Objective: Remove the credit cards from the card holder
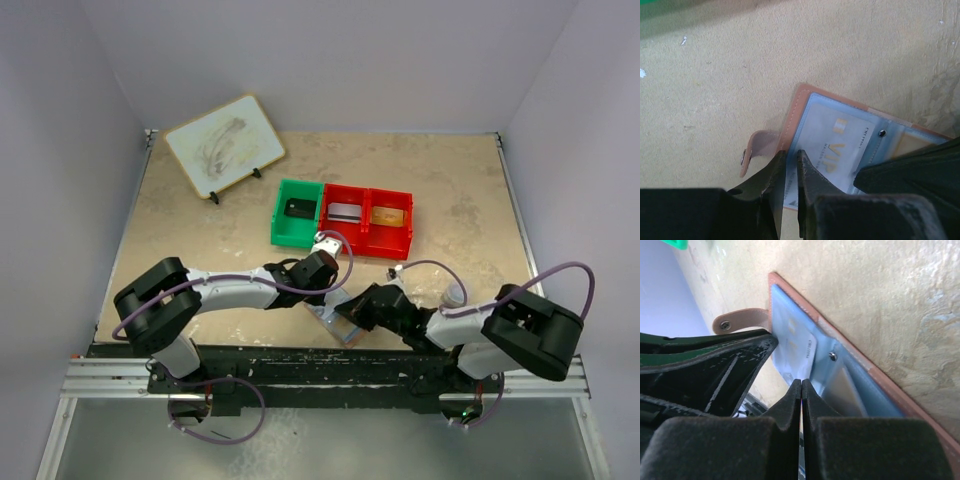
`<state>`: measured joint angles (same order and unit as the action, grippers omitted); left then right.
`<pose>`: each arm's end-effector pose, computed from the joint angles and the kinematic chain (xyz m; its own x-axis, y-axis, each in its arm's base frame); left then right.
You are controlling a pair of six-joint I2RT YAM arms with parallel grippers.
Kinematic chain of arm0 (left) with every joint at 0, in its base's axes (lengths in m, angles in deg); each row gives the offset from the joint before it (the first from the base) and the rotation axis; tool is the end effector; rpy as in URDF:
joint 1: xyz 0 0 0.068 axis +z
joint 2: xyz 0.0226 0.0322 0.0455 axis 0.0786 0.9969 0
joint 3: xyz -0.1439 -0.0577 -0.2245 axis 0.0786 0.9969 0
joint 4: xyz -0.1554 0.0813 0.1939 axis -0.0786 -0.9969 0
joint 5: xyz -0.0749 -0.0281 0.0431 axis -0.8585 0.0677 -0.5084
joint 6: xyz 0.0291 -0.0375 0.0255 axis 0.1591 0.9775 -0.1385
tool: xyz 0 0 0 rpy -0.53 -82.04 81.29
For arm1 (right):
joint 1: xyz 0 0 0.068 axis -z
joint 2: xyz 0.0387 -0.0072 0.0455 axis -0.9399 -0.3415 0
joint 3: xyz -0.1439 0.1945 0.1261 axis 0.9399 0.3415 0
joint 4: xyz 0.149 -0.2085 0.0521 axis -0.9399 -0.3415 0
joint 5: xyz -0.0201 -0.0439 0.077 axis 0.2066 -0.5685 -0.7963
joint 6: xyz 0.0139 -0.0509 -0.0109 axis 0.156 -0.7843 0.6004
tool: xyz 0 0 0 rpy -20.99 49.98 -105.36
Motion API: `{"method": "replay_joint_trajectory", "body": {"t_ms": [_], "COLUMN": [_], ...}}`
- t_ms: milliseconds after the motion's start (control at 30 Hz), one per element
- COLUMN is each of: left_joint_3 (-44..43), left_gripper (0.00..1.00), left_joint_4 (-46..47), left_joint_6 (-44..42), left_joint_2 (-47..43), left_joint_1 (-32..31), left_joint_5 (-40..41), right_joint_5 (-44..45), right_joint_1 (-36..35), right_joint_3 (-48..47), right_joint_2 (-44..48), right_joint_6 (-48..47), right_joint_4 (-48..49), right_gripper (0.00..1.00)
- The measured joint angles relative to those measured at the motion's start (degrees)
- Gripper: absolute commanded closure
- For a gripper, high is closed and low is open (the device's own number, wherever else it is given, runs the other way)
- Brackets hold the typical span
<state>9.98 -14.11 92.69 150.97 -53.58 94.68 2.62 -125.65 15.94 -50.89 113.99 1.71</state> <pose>0.1718 -0.2597 0.1583 -0.7728 0.2276 -0.5924 0.3878 0.9083 -0.1570 0.1251 0.1724 0.1156 -0.7211 0.6912 -0.0471 0.2894 0.3624 0.8859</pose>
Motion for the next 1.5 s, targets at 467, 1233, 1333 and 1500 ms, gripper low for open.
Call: {"method": "replay_joint_trajectory", "body": {"t_ms": [467, 1233, 1333, 1500], "left_joint_3": [0.2, 2.7, 3.6, 4.2], "left_gripper": [0.91, 0.94, 0.94, 0.94], "left_joint_4": [0.7, 3.8, 5.0, 5.9], "left_joint_6": [0.4, 0.3, 0.4, 0.4], "left_joint_2": [0.1, -1.0, -1.4, -1.5], "left_joint_1": [-0.1, 0.0, 0.2, 0.3], "left_joint_5": [0.7, -1.1, -1.5, -2.1], "right_joint_5": [0.0, -0.9, -0.9, -1.2], "right_joint_1": [0.0, 0.0, 0.0, 0.0], "right_joint_3": [2.1, 2.1, 2.5, 2.8], "right_joint_2": [5.5, -5.2, -6.0, -8.8], "right_joint_6": [0.6, 2.1, 2.1, 2.1], "right_joint_4": [-3.8, 9.6, 11.5, 15.7], "right_gripper": [0.83, 0.8, 0.78, 0.85]}}
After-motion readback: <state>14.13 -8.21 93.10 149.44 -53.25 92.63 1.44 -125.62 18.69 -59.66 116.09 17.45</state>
